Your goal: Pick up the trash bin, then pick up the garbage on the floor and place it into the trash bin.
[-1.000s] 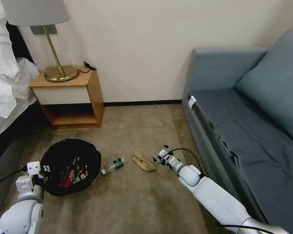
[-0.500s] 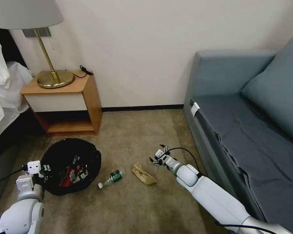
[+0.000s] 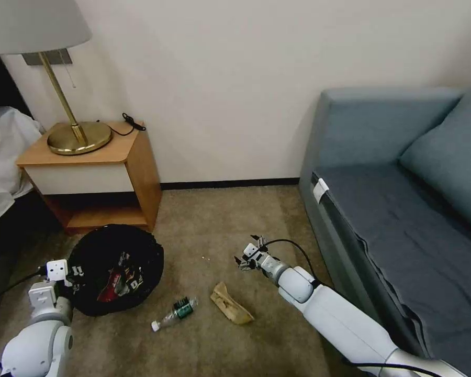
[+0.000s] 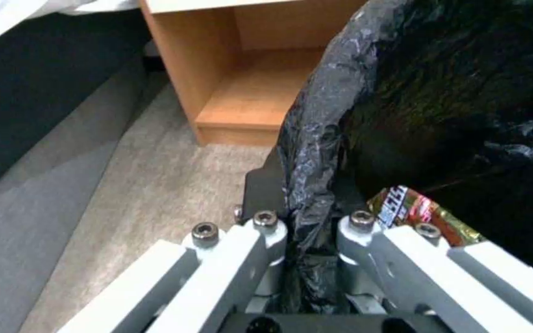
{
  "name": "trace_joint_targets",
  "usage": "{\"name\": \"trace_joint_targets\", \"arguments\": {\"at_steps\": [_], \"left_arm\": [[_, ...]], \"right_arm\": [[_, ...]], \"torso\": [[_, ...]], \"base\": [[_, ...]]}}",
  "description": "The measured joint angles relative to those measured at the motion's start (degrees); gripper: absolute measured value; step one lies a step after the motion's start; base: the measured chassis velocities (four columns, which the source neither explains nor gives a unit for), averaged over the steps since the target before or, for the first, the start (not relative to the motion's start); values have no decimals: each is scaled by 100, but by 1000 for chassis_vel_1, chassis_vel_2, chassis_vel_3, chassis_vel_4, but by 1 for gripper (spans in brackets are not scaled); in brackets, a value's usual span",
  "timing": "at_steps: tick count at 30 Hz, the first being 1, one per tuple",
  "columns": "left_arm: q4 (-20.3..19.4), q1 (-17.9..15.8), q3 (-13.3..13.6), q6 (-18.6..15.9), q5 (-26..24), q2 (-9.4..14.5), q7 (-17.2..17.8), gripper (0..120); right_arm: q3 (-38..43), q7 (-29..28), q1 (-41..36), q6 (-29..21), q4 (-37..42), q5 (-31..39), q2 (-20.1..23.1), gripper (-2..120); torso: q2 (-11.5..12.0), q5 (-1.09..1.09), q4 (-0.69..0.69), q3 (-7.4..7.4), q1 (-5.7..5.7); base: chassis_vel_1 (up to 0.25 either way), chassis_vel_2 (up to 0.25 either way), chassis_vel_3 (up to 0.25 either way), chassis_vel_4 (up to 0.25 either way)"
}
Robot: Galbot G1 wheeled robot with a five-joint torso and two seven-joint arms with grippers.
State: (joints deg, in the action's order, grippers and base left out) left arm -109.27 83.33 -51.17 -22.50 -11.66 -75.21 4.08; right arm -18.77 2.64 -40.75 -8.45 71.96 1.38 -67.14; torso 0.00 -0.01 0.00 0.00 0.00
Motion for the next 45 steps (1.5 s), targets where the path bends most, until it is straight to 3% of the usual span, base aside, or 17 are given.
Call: {"name": "trace_joint_targets", "arguments": {"at_steps": [7, 12, 20, 23, 31, 45], "left_arm": [[-16, 1, 37, 0, -4, -26, 12, 4], [-42, 15, 43, -1, -6, -48, 48, 4], [-209, 30, -43, -96, -27, -133, 91, 4], [-274, 31, -127, -122, -30, -225, 131, 4], [-380, 72, -309, -124, -45, -448, 162, 4], [-638, 135, -440, -175, -40, -734, 212, 4]], "right_arm": [[-222, 87, 108, 50, 43, 6, -38, 100], [-565, 471, 408, 204, -117, 98, -94, 100], [-1440, 1702, 1082, 637, -616, 467, -339, 100], [-1823, 2571, 1408, 905, -828, 665, -534, 100], [-2498, 3561, 1831, 1010, -1056, 940, -791, 100], [-3159, 4014, 2024, 1187, -1575, 830, -1253, 100]], "torso": [[0, 1, -2, 0, 0], [0, 1, 0, 1, 0], [0, 1, 0, 0, 0], [0, 1, 0, 0, 0], [0, 2, 0, 0, 0], [0, 2, 0, 0, 0]], "base": [[-132, 129, 134, -135], [-87, 112, 111, -101], [-5, 3, -1, -1], [0, 0, 0, 0], [0, 0, 0, 0], [0, 0, 0, 0]]}}
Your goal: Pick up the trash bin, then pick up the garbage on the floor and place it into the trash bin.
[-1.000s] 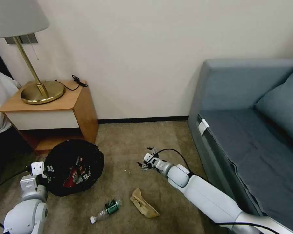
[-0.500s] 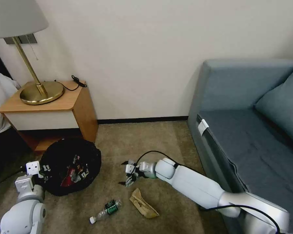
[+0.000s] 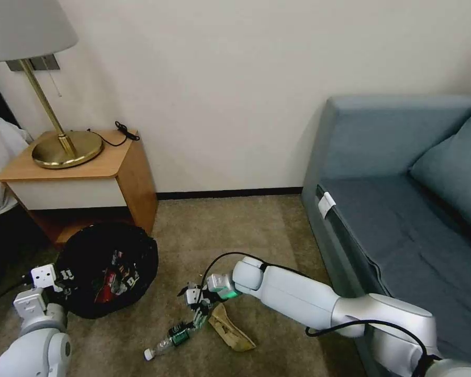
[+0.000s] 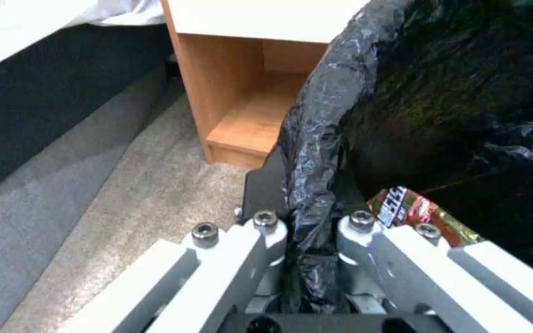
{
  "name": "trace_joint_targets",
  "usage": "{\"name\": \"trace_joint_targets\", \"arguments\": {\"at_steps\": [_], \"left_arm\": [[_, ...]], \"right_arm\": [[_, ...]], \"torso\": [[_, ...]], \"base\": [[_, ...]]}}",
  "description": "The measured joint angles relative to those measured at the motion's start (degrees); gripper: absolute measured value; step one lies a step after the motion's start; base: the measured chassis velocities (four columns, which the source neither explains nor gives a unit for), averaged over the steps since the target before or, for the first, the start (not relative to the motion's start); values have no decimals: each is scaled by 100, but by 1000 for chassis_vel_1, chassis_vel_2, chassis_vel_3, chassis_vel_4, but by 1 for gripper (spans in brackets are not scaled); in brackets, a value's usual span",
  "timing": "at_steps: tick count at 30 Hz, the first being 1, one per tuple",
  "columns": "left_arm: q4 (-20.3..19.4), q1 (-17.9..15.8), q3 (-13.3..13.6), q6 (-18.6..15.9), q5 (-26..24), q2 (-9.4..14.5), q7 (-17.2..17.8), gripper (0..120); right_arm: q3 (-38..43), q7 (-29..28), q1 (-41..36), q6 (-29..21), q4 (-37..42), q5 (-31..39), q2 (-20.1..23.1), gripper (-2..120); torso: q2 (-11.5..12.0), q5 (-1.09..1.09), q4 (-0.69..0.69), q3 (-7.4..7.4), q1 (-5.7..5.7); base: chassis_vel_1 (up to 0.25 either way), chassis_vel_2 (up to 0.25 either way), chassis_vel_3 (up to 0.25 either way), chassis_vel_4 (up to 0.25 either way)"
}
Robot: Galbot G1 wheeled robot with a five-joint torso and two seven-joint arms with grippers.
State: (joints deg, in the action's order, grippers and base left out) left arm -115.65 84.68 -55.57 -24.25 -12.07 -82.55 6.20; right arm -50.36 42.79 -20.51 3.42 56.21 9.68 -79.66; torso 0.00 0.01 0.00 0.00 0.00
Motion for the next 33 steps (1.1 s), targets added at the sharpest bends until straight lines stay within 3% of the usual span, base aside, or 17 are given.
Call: {"name": "trace_joint_targets", "arguments": {"at_steps": [11, 24, 30, 32, 33], "left_arm": [[-22, 33, -87, -7, -65, 6, 4, 4], [-12, -39, -40, -48, -87, 77, 2, 4], [65, -86, 9, -51, -88, 94, -3, 4], [99, -107, 19, -51, -86, 95, -12, 4], [99, -107, 19, -51, -86, 95, -12, 4]], "right_arm": [[-231, 48, -103, 80, -310, -221, -302, 100], [-56, 58, -268, 456, -1234, -766, -827, 100], [-14, 130, -364, 534, -1476, -884, -973, 96], [17, 177, -377, 569, -1587, -906, -1091, 84], [17, 177, -377, 569, -1587, -906, -1091, 84]], "torso": [[0, 0, 0, 0, 0], [0, 0, -1, 0, 0], [0, 0, -1, 0, 0], [0, 0, -1, 0, 0], [0, 0, -1, 0, 0]], "base": [[0, 0, 0, 0], [0, 0, 0, 0], [0, 0, 0, 0], [0, 0, 0, 0], [0, 0, 0, 0]]}}
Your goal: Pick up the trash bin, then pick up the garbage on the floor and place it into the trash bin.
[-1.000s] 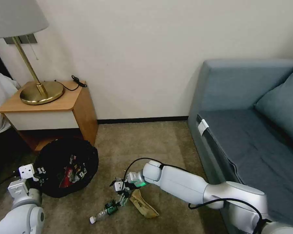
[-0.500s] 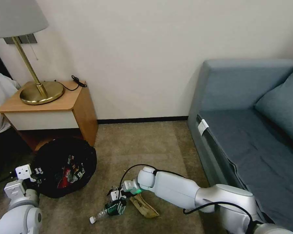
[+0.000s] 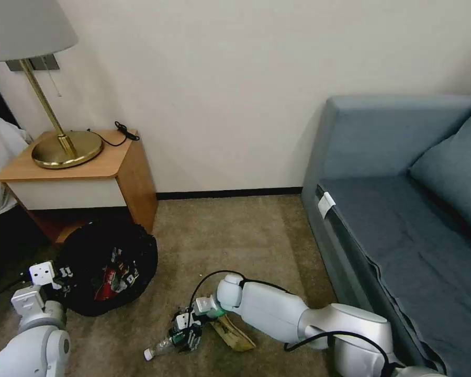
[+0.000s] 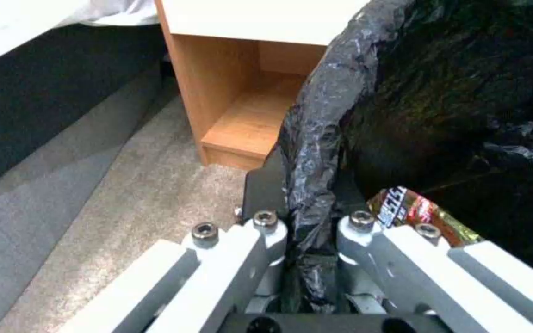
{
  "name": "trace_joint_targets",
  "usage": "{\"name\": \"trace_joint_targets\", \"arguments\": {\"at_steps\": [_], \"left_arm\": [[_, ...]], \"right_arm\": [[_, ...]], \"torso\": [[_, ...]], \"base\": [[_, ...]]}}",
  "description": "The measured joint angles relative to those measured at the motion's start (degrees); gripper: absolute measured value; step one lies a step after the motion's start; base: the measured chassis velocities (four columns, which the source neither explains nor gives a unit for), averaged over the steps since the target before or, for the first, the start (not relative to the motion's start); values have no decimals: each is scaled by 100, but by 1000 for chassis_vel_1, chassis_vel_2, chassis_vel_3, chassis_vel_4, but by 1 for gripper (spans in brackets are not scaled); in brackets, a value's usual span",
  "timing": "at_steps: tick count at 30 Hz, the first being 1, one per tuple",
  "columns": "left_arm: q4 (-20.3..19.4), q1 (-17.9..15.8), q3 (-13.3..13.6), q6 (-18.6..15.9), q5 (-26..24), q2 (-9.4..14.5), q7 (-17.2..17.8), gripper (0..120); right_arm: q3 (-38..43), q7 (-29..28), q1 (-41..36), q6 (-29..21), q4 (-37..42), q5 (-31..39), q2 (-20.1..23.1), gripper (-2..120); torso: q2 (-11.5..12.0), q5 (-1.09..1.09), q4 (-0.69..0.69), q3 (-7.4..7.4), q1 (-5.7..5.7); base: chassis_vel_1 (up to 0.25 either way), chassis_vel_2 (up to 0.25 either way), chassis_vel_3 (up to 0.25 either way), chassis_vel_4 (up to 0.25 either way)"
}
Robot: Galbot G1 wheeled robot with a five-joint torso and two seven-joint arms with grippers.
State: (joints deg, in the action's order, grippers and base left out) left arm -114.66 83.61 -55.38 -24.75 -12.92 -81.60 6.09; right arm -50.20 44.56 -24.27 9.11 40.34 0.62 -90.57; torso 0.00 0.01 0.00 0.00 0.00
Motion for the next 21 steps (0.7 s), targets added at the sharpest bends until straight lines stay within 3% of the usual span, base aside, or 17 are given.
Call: {"name": "trace_joint_targets", "arguments": {"at_steps": [6, 9, 11, 21], "left_arm": [[31, 0, -27, 23, -2, 20, -8, 4], [39, 2, -31, 30, -3, 22, -10, 4], [58, 13, -34, 54, -6, 22, -18, 4], [64, 53, -58, 83, -14, 27, -29, 4]], "right_arm": [[56, 72, 15, 54, -110, -36, -74, 57], [73, 77, 10, 67, -130, -57, -78, 51], [121, 107, 4, 101, -169, -129, -86, 39], [312, 215, -25, 130, -106, -202, 52, 13]], "torso": [[0, 0, 0, 0, 0], [0, 0, 0, 0, 0], [0, 0, 0, 0, 0], [0, -1, 0, 0, 0]], "base": [[0, 0, 0, 0], [0, 0, 0, 0], [0, 0, 0, 0], [0, 0, 0, 0]]}}
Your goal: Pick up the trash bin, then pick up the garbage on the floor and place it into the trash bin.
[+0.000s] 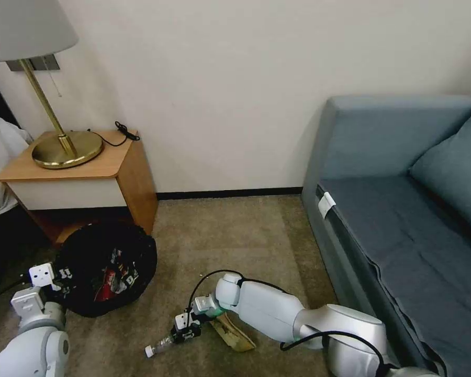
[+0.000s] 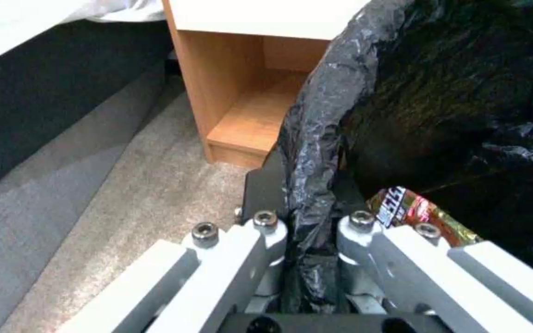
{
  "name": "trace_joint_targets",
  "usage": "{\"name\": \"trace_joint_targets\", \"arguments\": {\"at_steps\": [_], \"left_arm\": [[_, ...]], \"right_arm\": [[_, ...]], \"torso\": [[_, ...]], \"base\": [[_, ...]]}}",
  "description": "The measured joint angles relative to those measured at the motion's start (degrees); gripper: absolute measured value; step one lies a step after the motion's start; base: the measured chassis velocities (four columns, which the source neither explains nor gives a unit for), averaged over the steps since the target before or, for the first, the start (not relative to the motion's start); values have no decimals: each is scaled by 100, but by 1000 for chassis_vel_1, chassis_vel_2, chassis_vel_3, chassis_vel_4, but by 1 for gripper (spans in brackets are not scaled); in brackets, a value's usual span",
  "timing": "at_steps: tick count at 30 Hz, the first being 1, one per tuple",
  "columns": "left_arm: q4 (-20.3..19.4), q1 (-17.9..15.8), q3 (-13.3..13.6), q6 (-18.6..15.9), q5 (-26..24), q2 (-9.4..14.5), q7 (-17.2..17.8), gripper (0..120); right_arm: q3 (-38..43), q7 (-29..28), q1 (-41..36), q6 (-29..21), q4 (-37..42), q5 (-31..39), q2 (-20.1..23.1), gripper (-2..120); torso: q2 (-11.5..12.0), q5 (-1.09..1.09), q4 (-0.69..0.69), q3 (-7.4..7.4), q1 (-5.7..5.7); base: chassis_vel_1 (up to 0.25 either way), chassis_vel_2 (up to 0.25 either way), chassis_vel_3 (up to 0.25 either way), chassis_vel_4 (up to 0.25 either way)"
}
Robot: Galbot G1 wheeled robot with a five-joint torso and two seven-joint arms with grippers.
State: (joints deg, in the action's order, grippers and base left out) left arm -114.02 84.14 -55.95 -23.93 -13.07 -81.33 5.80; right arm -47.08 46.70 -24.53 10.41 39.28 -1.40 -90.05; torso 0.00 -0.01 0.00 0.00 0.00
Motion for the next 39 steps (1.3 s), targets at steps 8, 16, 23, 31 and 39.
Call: {"name": "trace_joint_targets", "arguments": {"at_steps": [8, 16, 23, 31, 39], "left_arm": [[-46, 65, -52, 7, -38, 37, -8, 4], [-98, 98, -21, -3, -49, 82, -8, 4], [-121, 104, 32, 6, -15, 107, -4, 4], [-183, 96, 94, 0, 19, 112, 25, 4], [-294, 122, 140, -46, 85, 106, 22, 4]], "right_arm": [[274, 17, 25, -17, 180, -6, 290, 12], [1189, 112, -93, 29, 386, -83, 708, 12], [2725, 224, 19, 72, 635, 16, 1050, 12], [3229, 244, 143, -137, 1282, 501, 1332, 12], [3436, 227, 51, -772, 2288, 1668, 1332, 12]], "torso": [[0, 0, 0, 0, 0], [0, -1, 0, 0, 0], [0, 0, 0, 0, 0], [0, 0, -1, 0, 0], [0, 1, 0, 0, 0]], "base": [[0, 0, 0, 0], [0, 0, 0, 0], [0, 0, 0, 0], [0, 0, 0, 0], [0, 0, 0, 0]]}}
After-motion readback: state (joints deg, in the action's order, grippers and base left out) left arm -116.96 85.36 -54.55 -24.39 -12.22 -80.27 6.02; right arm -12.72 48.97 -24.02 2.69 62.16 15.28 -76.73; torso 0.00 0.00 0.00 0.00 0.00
